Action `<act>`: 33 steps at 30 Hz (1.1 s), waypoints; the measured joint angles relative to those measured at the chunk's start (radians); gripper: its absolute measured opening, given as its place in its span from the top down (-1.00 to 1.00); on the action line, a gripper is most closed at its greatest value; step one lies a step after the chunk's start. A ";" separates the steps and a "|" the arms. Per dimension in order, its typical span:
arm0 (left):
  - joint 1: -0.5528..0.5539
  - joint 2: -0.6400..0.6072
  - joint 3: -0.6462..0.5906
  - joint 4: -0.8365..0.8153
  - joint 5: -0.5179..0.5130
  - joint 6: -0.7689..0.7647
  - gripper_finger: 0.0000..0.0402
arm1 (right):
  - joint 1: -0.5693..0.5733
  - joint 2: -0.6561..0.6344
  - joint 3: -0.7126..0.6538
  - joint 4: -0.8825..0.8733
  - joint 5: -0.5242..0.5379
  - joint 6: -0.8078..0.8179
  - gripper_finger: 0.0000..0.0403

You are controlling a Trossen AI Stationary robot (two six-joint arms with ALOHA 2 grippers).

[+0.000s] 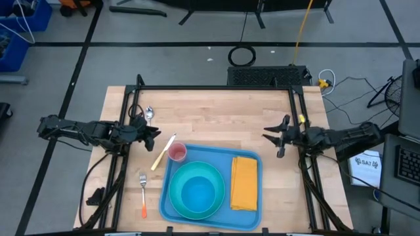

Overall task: Set up tray
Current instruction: Put the orange fork on the yellow napkin

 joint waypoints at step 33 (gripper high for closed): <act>-0.152 0.269 0.000 0.012 0.550 -0.617 0.44 | -0.041 -0.113 -0.102 0.102 -0.104 0.072 0.43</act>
